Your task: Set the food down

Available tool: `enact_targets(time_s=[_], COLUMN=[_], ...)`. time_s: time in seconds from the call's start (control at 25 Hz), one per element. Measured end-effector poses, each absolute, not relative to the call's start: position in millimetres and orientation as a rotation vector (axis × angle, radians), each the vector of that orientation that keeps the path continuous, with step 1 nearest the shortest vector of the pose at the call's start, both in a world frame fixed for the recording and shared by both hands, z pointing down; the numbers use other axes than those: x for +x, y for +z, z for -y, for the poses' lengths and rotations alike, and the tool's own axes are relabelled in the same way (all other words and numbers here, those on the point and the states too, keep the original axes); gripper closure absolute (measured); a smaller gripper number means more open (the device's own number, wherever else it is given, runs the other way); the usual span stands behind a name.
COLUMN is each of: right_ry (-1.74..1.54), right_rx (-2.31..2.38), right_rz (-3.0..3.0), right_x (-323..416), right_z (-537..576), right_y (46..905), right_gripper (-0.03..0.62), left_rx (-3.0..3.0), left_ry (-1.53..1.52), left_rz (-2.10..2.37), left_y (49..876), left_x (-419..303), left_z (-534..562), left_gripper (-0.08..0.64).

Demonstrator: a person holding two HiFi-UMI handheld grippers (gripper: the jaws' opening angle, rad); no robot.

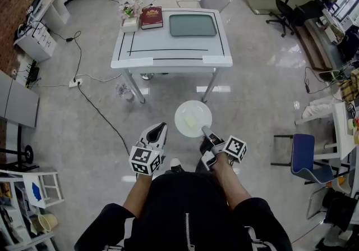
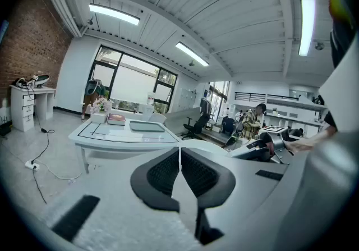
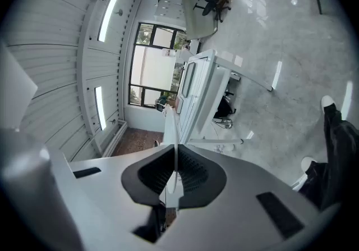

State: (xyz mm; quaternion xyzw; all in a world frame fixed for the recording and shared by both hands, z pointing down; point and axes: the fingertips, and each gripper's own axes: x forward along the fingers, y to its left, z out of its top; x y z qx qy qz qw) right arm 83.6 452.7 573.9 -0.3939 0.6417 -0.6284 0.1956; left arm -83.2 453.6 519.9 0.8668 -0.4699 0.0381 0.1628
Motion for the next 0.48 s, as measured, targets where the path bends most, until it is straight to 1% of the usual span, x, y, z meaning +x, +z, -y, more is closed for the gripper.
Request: enact_targets(time_s=[0.48], right_ry=[-1.76], right_rx=[-1.111], right_rz=[-1.783], right_x=[87.8], right_z=[-456.5], right_y=[577.9], right_gripper=[0.575], left_rx=[2.481], left_ry=[0.119], left_rz=[1.319], left_y=[523.1], left_x=[-75.0], left_z=[-455.0], left_gripper=[0.545])
